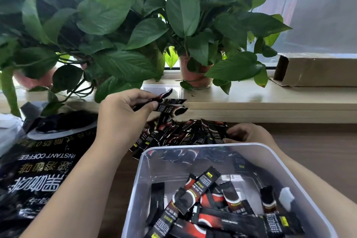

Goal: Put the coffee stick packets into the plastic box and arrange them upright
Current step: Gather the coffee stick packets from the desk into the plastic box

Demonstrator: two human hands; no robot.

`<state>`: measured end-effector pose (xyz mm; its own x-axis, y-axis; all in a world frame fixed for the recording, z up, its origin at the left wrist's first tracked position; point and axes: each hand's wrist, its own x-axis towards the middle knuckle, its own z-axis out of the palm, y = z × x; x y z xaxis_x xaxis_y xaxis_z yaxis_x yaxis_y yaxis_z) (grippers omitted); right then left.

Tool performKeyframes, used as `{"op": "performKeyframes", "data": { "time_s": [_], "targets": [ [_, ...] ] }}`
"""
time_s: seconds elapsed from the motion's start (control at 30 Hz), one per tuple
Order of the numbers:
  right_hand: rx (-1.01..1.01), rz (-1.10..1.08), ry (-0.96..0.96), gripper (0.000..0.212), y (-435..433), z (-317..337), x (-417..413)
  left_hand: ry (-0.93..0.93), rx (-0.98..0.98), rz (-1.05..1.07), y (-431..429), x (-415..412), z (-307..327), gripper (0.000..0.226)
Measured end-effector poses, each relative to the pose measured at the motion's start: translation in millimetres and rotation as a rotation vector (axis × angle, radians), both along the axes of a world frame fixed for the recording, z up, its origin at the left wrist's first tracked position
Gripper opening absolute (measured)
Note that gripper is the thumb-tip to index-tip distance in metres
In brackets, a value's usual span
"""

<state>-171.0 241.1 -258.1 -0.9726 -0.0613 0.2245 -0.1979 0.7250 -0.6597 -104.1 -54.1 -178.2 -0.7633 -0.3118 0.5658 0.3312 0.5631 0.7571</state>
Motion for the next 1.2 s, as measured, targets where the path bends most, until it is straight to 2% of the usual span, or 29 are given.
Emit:
{"op": "performKeyframes", "data": {
  "time_s": [0.1, 0.27, 0.4, 0.53, 0.6, 0.77, 0.83, 0.9, 1.0, 1.07, 1.13, 1.2],
  "targets": [
    [-0.002, -0.004, -0.01, 0.029, -1.3, 3.3, 5.3, -0.03, -0.019, -0.009, 0.4, -3.2, -5.5, 0.012],
    [0.235, -0.008, -0.002, 0.043, -3.3, 17.8, 16.8, 0.008, 0.056, -0.053, 2.5, -2.7, -5.5, 0.016],
    [0.231, -0.006, -0.043, 0.035, 2.8, 18.6, 13.6, 0.053, 0.339, -0.296, 11.1, 9.0, 10.9, 0.02],
    [0.117, 0.005, -0.105, 0.027, 6.5, 18.4, 11.4, -0.065, 0.475, -0.581, 20.3, 31.0, 27.1, 0.012],
    [-0.007, 0.043, -0.136, 0.032, 8.0, 18.5, 11.2, -0.118, 0.415, -0.7, 25.3, 40.3, 30.1, 0.016],
    [-0.087, 0.122, -0.106, 0.026, 12.3, 22.6, 10.4, -0.328, -0.027, -0.976, 28.5, 47.3, 25.2, 0.027],
    [-0.134, 0.122, -0.087, 0.027, 15.0, 22.2, 8.9, -0.401, -0.115, -1.036, 27.3, 47.1, 21.9, 0.027],
    [-0.193, 0.109, -0.09, 0.026, 16.7, 21.5, 9.6, -0.36, -0.078, -0.962, 30.0, 45.9, 22.0, 0.019],
    [-0.358, 0.045, -0.109, 0.018, 19.1, 26.4, 13.0, -0.195, 0.062, -0.672, 32.3, 34.9, 19.9, 0.015],
    [-0.449, -0.001, -0.125, 0.014, 19.7, 29.8, 14.7, -0.155, 0.099, -0.478, 26.4, 19.5, 11.9, 0.011],
    [-0.516, -0.038, -0.11, 0.013, 20.5, 31.3, 14.2, -0.207, 0.042, -0.316, 15.6, 2.8, -1.9, 0.015],
    [-0.563, -0.073, -0.082, 0.012, 21.4, 30.9, 13.0, -0.288, -0.113, -0.229, 5.1, -8.4, -16.7, 0.014]
  ]
}}
